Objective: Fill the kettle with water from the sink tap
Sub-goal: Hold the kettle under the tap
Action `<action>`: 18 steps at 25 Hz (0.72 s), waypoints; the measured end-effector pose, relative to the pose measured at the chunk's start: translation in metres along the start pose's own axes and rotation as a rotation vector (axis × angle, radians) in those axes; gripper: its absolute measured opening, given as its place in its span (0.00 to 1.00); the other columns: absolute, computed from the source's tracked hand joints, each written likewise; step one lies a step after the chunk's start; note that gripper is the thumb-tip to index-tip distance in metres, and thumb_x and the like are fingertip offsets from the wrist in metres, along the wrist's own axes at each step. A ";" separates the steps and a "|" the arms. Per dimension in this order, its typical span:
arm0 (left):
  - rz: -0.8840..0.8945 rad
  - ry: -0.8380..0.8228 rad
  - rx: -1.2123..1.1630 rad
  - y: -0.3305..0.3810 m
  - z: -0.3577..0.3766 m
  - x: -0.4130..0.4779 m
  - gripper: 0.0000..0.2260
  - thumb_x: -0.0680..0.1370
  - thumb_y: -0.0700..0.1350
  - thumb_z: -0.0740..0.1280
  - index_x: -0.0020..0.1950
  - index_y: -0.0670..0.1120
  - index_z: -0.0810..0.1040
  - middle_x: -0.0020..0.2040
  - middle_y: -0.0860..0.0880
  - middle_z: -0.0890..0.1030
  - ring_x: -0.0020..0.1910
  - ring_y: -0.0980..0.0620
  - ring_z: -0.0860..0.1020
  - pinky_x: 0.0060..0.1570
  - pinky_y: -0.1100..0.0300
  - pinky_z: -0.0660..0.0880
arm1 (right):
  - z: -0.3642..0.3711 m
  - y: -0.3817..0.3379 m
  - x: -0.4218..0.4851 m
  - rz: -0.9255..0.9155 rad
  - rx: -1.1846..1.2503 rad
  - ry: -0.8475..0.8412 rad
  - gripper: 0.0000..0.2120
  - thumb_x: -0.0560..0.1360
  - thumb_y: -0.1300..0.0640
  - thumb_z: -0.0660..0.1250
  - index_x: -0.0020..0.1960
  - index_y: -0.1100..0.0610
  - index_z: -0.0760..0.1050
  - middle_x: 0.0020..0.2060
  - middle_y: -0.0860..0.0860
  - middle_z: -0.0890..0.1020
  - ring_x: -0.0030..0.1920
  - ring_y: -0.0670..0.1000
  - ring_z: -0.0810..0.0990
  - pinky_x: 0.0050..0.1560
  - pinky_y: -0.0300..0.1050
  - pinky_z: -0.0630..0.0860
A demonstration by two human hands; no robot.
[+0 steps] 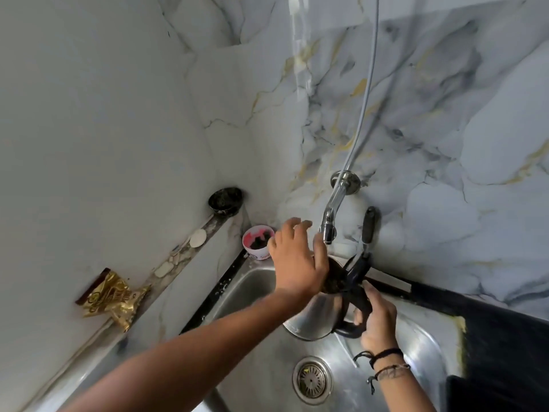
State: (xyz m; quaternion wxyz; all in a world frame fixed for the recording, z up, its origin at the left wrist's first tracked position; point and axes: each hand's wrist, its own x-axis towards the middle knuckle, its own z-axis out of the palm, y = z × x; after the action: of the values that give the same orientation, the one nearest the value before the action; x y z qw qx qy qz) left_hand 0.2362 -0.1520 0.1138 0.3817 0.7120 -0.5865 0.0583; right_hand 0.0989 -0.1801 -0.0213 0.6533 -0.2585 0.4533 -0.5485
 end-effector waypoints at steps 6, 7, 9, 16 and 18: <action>-0.255 -0.448 0.268 0.020 0.034 0.074 0.21 0.73 0.58 0.69 0.28 0.49 0.67 0.34 0.48 0.76 0.47 0.42 0.78 0.70 0.35 0.57 | -0.001 -0.004 0.028 -0.029 -0.065 -0.014 0.19 0.75 0.53 0.68 0.28 0.59 0.70 0.20 0.54 0.66 0.22 0.52 0.64 0.26 0.44 0.60; -0.266 -0.464 0.238 0.020 0.038 0.077 0.18 0.71 0.54 0.70 0.29 0.48 0.66 0.33 0.49 0.75 0.45 0.43 0.78 0.70 0.36 0.58 | -0.002 -0.002 0.031 -0.031 -0.066 -0.023 0.19 0.75 0.53 0.68 0.27 0.58 0.71 0.20 0.54 0.66 0.22 0.52 0.64 0.26 0.44 0.60; -0.290 -0.504 0.202 0.016 0.042 0.090 0.16 0.70 0.52 0.72 0.31 0.47 0.68 0.31 0.51 0.73 0.37 0.47 0.74 0.67 0.40 0.63 | 0.000 -0.006 0.035 -0.047 -0.051 -0.032 0.18 0.74 0.53 0.69 0.27 0.55 0.74 0.22 0.54 0.68 0.24 0.52 0.65 0.27 0.44 0.61; -0.193 -0.719 0.091 -0.016 0.034 0.104 0.19 0.74 0.57 0.74 0.32 0.45 0.76 0.30 0.50 0.75 0.32 0.54 0.72 0.66 0.44 0.64 | 0.012 -0.015 0.041 -0.055 -0.062 -0.049 0.16 0.71 0.53 0.72 0.26 0.53 0.76 0.23 0.50 0.74 0.25 0.47 0.71 0.27 0.41 0.68; -0.157 -0.734 0.084 -0.020 0.033 0.101 0.20 0.75 0.62 0.71 0.42 0.44 0.83 0.41 0.48 0.83 0.44 0.50 0.77 0.70 0.41 0.56 | 0.014 -0.017 0.041 -0.078 -0.077 -0.065 0.14 0.69 0.50 0.72 0.28 0.56 0.75 0.24 0.53 0.72 0.25 0.50 0.70 0.27 0.41 0.67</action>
State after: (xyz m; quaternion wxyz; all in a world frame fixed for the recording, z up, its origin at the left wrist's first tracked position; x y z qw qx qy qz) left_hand 0.2725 -0.2516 0.1346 0.1200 0.7436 -0.6248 -0.2059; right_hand 0.1026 -0.2256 -0.0137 0.6355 -0.3188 0.4422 -0.5468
